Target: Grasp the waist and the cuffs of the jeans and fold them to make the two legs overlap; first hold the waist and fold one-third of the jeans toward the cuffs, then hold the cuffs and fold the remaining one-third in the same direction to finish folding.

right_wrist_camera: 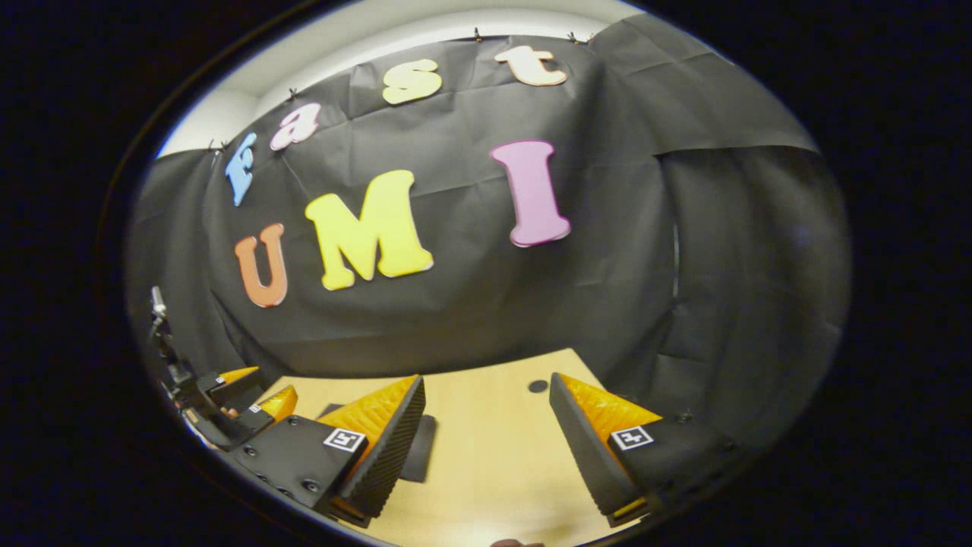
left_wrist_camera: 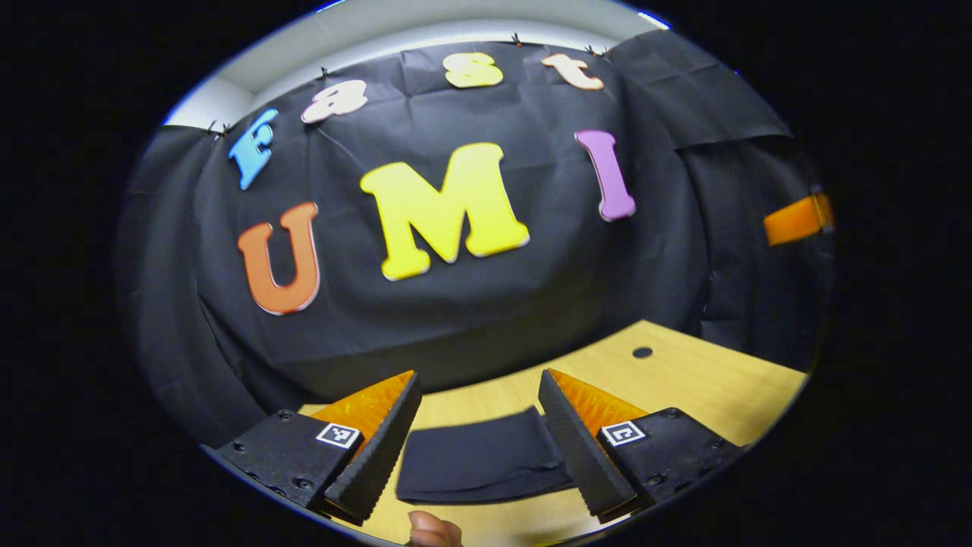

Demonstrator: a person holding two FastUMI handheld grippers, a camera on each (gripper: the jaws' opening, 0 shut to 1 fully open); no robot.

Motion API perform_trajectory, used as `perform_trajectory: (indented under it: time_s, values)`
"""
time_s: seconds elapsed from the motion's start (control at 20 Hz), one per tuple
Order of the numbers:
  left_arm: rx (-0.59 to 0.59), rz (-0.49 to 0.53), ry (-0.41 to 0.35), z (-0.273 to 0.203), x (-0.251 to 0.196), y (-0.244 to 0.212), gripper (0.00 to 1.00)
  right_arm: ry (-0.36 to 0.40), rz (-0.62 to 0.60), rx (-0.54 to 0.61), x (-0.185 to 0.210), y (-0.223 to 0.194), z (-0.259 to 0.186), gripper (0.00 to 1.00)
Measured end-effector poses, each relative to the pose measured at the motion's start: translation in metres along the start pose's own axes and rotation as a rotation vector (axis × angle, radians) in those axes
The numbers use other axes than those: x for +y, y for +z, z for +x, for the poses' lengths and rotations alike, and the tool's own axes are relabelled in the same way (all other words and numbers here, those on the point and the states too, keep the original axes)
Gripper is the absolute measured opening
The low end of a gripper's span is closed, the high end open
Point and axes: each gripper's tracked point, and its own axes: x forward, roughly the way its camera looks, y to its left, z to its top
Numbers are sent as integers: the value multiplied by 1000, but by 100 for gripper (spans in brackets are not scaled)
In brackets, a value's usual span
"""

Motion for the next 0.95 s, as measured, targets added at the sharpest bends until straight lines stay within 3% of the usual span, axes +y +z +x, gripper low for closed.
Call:
perform_trajectory:
  time_s: [0.05, 0.1, 0.2, 0.3, 0.35, 0.4, 0.45, 0.7, 0.75, 0.95]
  values:
    - [-39, 6, 13, -4, 10, 20, 94, 42, 18, -20, 21, 8, 10, 100]
    - [-84, 5, 29, -15, 24, 46, 99, 73, 18, -47, 42, 18, 18, 100]
    - [-144, -34, 59, -27, 48, 86, 99, 105, -12, -107, 76, 38, 27, 100]
    - [-161, -106, 85, -32, 65, 102, 94, 120, -44, -163, 105, 57, 28, 99]
    - [-167, -129, 104, -38, 74, 108, 99, 124, -54, -184, 116, 63, 27, 99]
    - [-178, -138, 126, -42, 81, 113, 93, 132, -59, -204, 125, 69, 25, 100]
    - [-188, -138, 149, -45, 85, 117, 99, 131, -62, -220, 131, 74, 23, 100]
    - [-144, -171, 148, -46, 88, 105, 94, 137, -83, -217, 144, 71, 19, 100]
    - [-146, -171, 149, -46, 90, 105, 99, 136, -82, -208, 144, 68, 19, 100]
    - [-149, -163, 150, -46, 92, 102, 99, 128, -91, -204, 143, 66, 16, 98]
